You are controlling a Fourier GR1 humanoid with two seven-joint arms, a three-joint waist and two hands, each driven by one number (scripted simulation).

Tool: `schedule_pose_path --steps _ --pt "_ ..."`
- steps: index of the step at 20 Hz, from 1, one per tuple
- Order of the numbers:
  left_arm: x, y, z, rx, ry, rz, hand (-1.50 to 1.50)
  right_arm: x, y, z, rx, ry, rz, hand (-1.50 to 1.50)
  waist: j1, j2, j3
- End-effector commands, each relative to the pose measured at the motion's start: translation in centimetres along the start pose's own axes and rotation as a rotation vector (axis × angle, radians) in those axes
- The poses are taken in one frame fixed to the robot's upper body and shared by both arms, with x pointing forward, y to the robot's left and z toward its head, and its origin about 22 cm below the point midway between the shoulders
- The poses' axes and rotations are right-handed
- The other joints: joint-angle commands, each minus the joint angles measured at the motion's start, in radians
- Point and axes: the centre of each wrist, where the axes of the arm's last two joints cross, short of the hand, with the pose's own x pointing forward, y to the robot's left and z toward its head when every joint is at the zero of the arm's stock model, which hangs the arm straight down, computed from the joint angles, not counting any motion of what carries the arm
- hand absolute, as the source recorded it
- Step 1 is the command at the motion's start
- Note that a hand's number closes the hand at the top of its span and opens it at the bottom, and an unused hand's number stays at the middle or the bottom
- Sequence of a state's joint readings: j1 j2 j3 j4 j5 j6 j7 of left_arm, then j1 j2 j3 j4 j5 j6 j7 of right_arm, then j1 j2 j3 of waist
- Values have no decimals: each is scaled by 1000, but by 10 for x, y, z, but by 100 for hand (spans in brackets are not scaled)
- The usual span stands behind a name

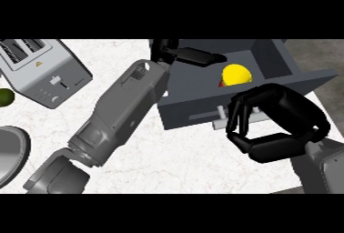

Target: Pick up the cup, place it into the drawer and close the drawer

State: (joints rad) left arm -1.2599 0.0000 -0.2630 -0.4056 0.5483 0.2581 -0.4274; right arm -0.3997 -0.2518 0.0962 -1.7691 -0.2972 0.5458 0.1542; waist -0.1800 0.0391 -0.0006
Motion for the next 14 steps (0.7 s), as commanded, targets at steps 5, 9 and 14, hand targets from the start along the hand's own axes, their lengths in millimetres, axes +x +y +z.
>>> schedule_pose_path --steps 5,9,14 --pt "-1 1 -1 98 -42 23 -150 -12 4 18 146 305 223 -150 72 -15 2" --pt "-14 7 9 115 -38 81 -150 -18 10 31 100 392 418 -150 129 -29 1" --pt "-16 10 13 100 -50 118 -150 -81 39 29 78 514 463 -150 185 -34 1"
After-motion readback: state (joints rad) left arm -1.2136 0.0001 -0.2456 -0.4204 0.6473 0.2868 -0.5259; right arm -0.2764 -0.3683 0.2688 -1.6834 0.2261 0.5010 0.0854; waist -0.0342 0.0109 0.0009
